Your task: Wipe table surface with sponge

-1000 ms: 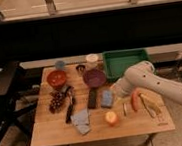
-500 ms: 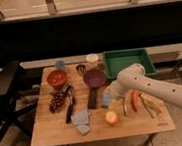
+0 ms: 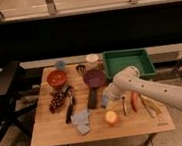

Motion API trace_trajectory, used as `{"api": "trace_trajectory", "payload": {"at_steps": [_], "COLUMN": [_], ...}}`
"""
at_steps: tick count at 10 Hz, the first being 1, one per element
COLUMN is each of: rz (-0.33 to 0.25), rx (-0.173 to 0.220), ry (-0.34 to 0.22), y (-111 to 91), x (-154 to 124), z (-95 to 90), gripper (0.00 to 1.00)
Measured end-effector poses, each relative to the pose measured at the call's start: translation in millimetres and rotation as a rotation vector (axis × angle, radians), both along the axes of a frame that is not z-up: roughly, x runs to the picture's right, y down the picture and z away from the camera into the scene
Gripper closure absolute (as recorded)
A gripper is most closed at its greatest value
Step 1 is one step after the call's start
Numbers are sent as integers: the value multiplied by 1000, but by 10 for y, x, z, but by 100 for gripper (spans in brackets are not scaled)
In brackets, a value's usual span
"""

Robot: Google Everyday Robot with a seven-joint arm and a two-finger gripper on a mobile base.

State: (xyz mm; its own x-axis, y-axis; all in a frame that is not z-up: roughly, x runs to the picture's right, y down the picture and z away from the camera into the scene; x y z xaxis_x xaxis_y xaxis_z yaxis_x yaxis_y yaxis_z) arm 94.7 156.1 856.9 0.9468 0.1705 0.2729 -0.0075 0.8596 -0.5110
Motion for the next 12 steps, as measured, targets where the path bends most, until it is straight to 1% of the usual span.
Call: {"api": "trace_trajectory", "payload": {"at_steps": [3,4,6,9,10,11,12], "rz": [18,20,23,32,32,34,35], "rx": [-2,-6,-13,-15,-13,-14,-15], "ry": [33,38,46,50,49,46,37], "y": [21,42,82,118,117,123,132], "x": [127,144,163,187,199,218,223], "z": [63,85,126,114,78,-3,-74], "gripper": [35,38,58,89,96,100,100]}}
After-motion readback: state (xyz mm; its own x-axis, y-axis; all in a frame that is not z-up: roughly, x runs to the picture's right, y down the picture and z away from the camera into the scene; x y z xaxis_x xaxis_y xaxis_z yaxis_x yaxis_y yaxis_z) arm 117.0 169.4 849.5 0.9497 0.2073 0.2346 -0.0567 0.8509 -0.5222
